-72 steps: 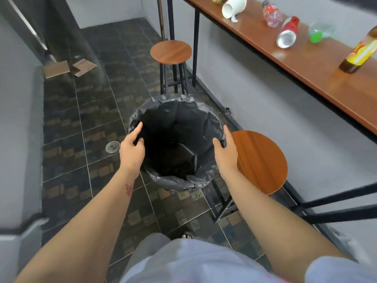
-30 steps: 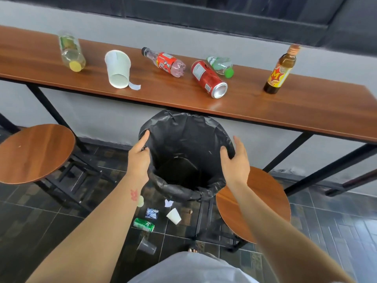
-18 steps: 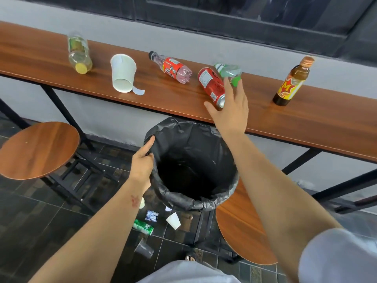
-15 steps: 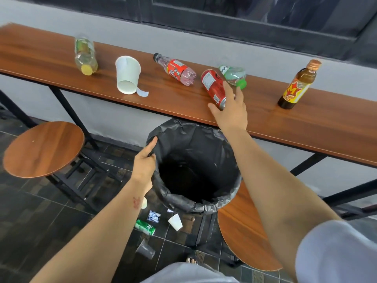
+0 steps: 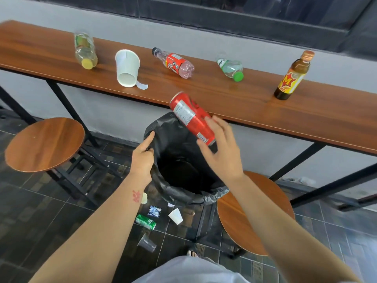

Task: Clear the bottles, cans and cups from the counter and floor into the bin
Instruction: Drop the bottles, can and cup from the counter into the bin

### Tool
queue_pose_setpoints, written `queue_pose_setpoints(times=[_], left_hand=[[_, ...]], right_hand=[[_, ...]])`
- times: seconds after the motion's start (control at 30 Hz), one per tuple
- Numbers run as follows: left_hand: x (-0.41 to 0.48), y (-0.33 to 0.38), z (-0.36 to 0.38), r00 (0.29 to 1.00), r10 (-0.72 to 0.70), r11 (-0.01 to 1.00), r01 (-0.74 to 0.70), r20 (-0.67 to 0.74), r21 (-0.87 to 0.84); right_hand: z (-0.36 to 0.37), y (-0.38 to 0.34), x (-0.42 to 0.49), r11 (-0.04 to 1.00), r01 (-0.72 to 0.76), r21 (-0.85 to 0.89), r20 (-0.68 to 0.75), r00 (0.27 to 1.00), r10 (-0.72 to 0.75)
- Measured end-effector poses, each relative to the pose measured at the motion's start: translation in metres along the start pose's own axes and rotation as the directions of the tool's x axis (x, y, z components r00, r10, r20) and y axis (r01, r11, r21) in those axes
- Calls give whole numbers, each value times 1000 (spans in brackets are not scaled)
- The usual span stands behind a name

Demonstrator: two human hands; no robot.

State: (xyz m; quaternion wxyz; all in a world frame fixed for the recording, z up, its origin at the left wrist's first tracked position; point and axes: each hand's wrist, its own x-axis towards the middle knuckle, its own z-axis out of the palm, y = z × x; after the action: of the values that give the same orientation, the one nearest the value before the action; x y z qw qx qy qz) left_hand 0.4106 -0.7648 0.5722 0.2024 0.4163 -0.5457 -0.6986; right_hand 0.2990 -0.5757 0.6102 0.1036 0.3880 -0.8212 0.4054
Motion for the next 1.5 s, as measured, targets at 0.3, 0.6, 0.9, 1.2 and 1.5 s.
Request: queue_pose_setpoints(times=[0.3,0.6,0.9,1.2,1.5], left_hand=[[-26,-13,-6,1000,11,996,-13,23,89],[-35,-12,-3,1000,-16,996,14,22,88],[-26,-10,24,998,-42,995,38,37,97],[-10,-5,64,998,-29,996,24,63,86],[8,-4,81,998,29,987,-38,57,157]], right_hand=[[16,20,-47,905,-142,-402,496,797,345],[0,17,-50,908,-21,-419,401,893,206],[-68,38,10,929,-310,-203,-259,932,255],[-109,115,91,803,-593,-60,-384,756,530],[-109,160,150,740,-666,93,-393,659,642]])
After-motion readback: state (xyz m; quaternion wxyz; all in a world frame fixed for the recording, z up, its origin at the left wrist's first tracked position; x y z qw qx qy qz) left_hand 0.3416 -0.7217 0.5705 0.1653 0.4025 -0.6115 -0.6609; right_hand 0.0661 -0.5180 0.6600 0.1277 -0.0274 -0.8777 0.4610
